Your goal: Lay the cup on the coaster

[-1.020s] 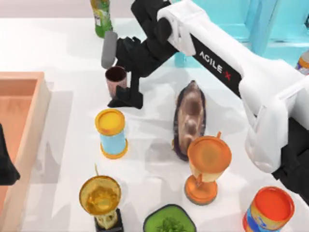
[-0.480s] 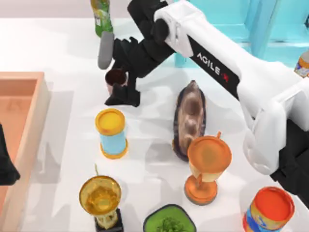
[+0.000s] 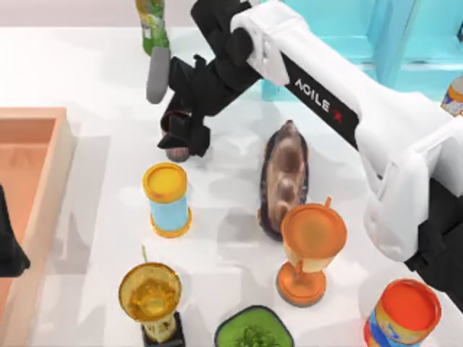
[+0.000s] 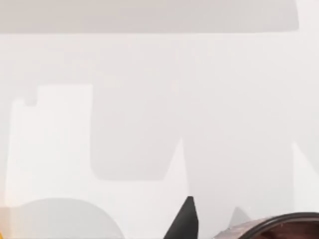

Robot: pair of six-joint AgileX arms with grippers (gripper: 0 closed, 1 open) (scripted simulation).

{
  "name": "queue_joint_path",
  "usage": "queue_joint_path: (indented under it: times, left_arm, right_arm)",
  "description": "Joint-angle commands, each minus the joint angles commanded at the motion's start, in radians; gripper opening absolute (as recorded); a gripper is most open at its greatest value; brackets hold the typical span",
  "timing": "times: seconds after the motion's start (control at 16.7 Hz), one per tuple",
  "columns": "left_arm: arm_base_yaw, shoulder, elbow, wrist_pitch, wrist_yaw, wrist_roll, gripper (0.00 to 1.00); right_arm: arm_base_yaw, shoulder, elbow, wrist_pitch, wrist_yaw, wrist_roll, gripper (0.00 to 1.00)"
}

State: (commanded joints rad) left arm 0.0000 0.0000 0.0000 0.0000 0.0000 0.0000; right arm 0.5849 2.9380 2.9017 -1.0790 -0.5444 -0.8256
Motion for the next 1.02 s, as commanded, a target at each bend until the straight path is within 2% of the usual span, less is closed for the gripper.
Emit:
queue_joint_path:
  times: [0.06, 0.12, 0.72, 1.02]
  left_arm:
    - [0.000, 0.000, 0.000, 0.000, 0.000, 0.000, 1.00]
    - [0.000, 0.000, 0.000, 0.000, 0.000, 0.000, 1.00]
    - [0.000, 0.000, 0.000, 0.000, 0.000, 0.000, 1.00]
    - [0.000, 0.000, 0.000, 0.000, 0.000, 0.000, 1.00]
  right_arm:
    - [0.000, 0.000, 0.000, 0.000, 0.000, 0.000, 0.02]
    - [0.000, 0.000, 0.000, 0.000, 0.000, 0.000, 0.00]
    - [-0.008, -0.007, -0.006, 0.004, 0.006, 0.008, 0.00]
    - [-0.042, -0.167, -0.155, 0.084, 0.128, 0.141, 0.00]
